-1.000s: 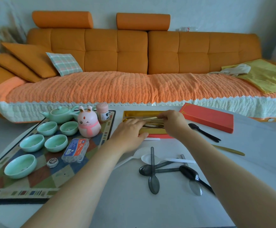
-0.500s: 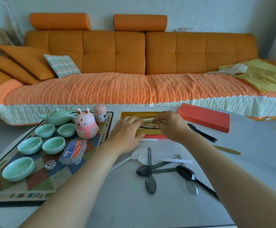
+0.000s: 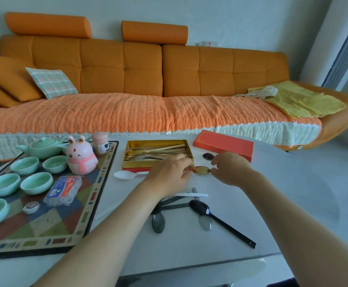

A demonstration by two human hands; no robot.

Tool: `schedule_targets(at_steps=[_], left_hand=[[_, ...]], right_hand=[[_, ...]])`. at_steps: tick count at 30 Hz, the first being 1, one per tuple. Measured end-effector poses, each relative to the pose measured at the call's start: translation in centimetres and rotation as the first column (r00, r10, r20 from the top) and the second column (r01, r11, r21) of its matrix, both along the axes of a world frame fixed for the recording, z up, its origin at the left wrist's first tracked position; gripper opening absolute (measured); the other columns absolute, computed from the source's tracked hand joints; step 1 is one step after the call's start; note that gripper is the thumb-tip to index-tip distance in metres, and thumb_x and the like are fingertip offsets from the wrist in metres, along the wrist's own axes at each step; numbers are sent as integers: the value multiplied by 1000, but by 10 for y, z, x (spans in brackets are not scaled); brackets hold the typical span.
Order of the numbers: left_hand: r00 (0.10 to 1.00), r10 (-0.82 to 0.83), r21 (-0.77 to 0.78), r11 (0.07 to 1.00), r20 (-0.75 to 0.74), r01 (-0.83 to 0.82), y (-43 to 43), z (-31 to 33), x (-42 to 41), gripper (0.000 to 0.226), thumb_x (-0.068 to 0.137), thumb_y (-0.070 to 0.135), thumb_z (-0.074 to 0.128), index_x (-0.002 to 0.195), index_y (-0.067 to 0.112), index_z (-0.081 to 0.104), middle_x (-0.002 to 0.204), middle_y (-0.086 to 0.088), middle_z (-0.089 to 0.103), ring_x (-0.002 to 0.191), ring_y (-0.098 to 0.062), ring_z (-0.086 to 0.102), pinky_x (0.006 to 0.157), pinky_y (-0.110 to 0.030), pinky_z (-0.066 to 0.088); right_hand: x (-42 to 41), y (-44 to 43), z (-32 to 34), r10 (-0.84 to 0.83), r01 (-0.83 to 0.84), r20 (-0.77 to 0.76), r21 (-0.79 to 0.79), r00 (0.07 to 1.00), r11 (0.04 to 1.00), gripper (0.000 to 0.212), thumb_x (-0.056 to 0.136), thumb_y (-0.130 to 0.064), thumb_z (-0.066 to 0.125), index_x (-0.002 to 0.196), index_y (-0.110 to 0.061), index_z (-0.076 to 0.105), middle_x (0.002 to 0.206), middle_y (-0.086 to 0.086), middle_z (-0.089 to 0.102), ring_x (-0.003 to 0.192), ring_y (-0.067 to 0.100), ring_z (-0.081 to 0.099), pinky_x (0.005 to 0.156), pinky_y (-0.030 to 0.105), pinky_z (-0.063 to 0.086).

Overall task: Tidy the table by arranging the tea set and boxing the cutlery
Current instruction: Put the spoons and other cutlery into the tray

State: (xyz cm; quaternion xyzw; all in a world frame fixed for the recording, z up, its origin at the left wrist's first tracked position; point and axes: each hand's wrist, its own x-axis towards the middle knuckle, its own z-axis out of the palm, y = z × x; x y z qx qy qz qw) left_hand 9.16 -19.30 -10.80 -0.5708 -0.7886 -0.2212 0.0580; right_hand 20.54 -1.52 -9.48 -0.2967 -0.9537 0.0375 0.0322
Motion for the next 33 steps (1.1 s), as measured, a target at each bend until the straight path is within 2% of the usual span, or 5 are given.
schedule_targets(at_steps=[6, 15, 19, 24, 33], left_hand=[[1000, -3, -153, 988, 17, 5, 15, -11, 15, 39, 95, 31, 51, 133, 23, 52, 126, 7, 50, 115, -15, 49, 78, -29, 42], [993, -28, -46, 998, 118, 33, 7, -4, 16, 52, 95, 32, 57, 144, 33, 40, 143, 12, 45, 129, -12, 44, 97, -33, 46], [985, -47, 39, 998, 168, 41, -2, 7, 9, 43, 97, 27, 57, 139, 33, 50, 132, 6, 57, 119, -14, 54, 92, -33, 49], [986, 33, 98, 994, 165, -49, -20, 21, -26, 29, 100, 15, 51, 124, 20, 66, 109, 0, 65, 104, -18, 60, 83, -28, 45], [963, 260, 237, 933, 74, -270, -56, 12, -92, 35, 100, 11, 48, 132, 17, 60, 127, -3, 59, 118, -23, 51, 96, -37, 42]], right_hand=[[10, -2, -13, 6, -6, -28, 2, 1000, 1000, 19, 93, -38, 61, 103, -28, 73, 114, -1, 65, 105, 21, 59, 92, 40, 51], [14, -14, 2, 222, -228, -51, -220, 974, 948, 19, 99, -29, 51, 107, -29, 68, 105, -4, 66, 93, 15, 62, 86, 34, 53], [4, -28, 12, 229, -321, -306, -296, 924, 900, 14, 97, -24, 57, 96, -23, 71, 89, -9, 67, 81, 11, 62, 75, 28, 52], [-15, -44, 16, 274, -391, -391, -262, 879, 882, 17, 98, -27, 57, 100, -19, 72, 84, -8, 66, 74, 10, 61, 69, 32, 53], [-68, -55, 22, 247, -371, -436, -225, 865, 901, 33, 102, -9, 43, 124, -18, 66, 96, -3, 63, 75, 29, 64, 68, 41, 52]])
